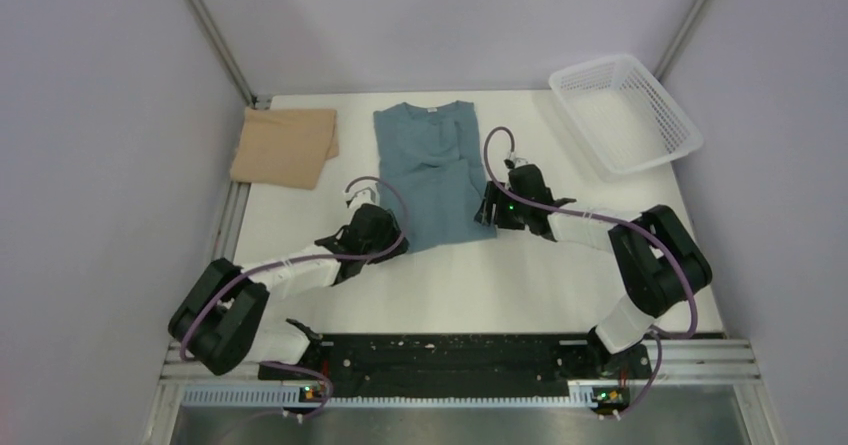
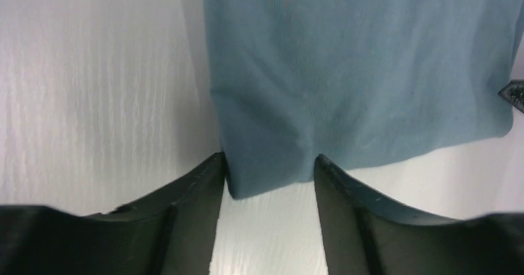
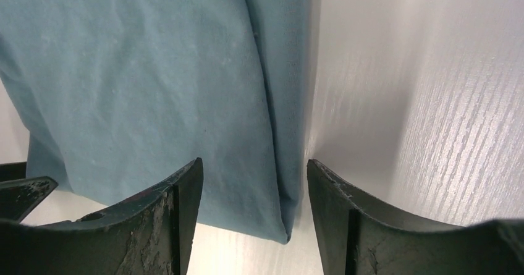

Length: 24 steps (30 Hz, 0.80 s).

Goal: Fold and stack the t-shirts
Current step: Grab one side of the 2/3 rectangular tshirt with both arms

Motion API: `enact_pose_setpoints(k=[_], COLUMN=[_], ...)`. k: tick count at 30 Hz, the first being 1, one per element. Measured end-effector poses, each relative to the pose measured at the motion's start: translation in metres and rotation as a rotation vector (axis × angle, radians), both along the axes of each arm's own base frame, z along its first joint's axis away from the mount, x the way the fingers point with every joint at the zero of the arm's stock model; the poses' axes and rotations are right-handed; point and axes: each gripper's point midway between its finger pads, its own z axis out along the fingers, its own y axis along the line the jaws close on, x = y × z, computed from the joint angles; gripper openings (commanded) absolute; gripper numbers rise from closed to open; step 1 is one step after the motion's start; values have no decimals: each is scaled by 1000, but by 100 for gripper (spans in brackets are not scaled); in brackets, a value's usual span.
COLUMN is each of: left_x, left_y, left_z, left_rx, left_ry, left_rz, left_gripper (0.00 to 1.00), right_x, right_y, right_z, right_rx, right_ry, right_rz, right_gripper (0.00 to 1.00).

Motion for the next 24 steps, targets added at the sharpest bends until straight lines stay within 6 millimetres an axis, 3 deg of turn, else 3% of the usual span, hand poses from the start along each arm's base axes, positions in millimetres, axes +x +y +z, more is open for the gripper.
enact_pose_setpoints(k=[2, 3, 4, 9, 17, 18, 22, 24], left_x=[5, 7, 8, 11, 9, 9, 9, 8], left_y=[-5, -7, -8, -10, -8, -8, -7, -7], left_z=[-3, -5, -7, -10, -11, -11, -11, -11], left_rx=[-4, -3, -4, -8, 4, 4, 5, 9], left_ry=[10, 16, 21, 42, 63, 63, 68, 75], left_rz=[-2, -4, -4, 13, 31, 32, 34, 35], left_gripper=[30, 13, 1, 0, 0, 0, 0, 0], right_x=[0, 0, 0, -5, -19, -20, -24, -27], right_y=[-1, -1, -2, -6, -5, -5, -5, -5], right_z=[0, -1, -1, -2, -5, -6, -10, -13], right_rx=[-3, -5, -6, -28, -89, -95, -114, -116], right_ry=[1, 0, 0, -2, 13, 14, 12, 8], right_rz=[-2, -4, -6, -15, -7, -7, -4, -6], right_gripper=[61, 61, 60, 58, 46, 42, 2, 0])
